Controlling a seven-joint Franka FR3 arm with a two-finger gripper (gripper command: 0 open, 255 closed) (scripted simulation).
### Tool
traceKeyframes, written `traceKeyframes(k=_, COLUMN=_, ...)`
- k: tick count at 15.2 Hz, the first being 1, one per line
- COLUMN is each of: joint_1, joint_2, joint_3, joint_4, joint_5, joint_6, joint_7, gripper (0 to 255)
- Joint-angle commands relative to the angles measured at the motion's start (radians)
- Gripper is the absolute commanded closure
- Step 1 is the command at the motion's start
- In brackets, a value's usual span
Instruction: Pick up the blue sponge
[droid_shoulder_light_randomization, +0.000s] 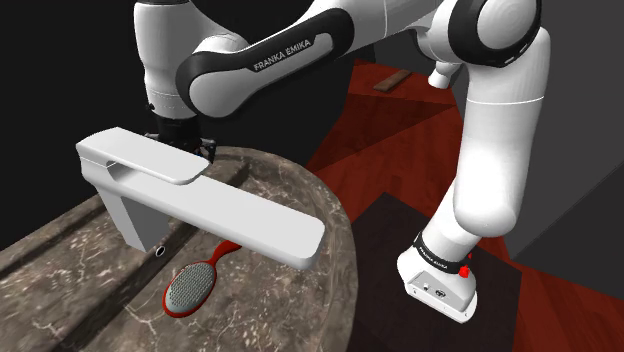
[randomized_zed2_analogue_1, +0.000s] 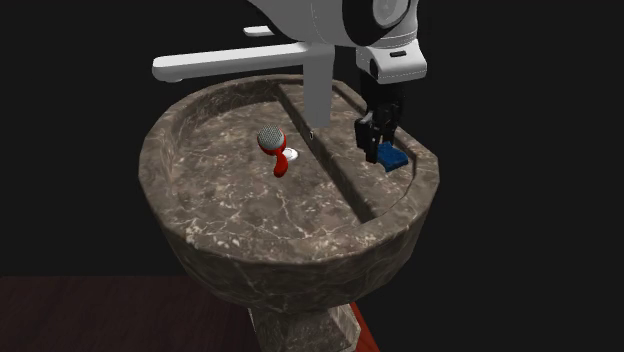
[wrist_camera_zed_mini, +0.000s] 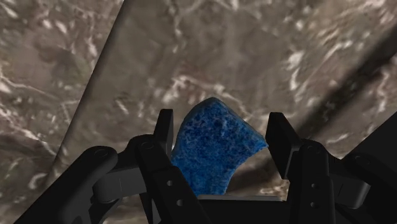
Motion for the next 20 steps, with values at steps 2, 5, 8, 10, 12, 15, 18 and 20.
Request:
traceKeyframes(k=2, joint_1=-0.001, joint_2=0.001, joint_3=-0.001, joint_4=0.0, joint_5=0.0, joint_6=0.0, joint_7=0.0, gripper=255)
traceKeyframes(k=5, joint_1=-0.002, joint_2=-0.005, joint_3=0.001, joint_4=0.006, joint_5=0.004, joint_6=-0.011, joint_7=-0.004, gripper=255)
traceKeyframes(k=8, joint_1=-0.005, joint_2=-0.02, joint_3=0.007, joint_4=0.028, joint_5=0.017, joint_6=-0.045, joint_7=-0.014, gripper=255)
traceKeyframes(k=10, joint_1=-0.006, joint_2=-0.029, joint_3=0.01, joint_4=0.043, joint_5=0.025, joint_6=-0.067, joint_7=-0.02, gripper=255)
traceKeyframes(k=12, joint_1=-0.008, joint_2=-0.038, joint_3=0.014, joint_4=0.059, joint_5=0.033, joint_6=-0.091, joint_7=-0.026, gripper=255)
traceKeyframes(k=15, joint_1=-0.009, joint_2=-0.049, joint_3=0.018, joint_4=0.086, joint_5=0.043, joint_6=-0.126, joint_7=-0.034, gripper=255)
traceKeyframes(k=18, joint_1=-0.009, joint_2=-0.058, joint_3=0.021, joint_4=0.115, joint_5=0.051, joint_6=-0.162, joint_7=-0.042, gripper=255)
traceKeyframes(k=20, joint_1=-0.009, joint_2=-0.061, joint_3=0.022, joint_4=0.126, joint_5=0.054, joint_6=-0.176, joint_7=-0.044, gripper=255)
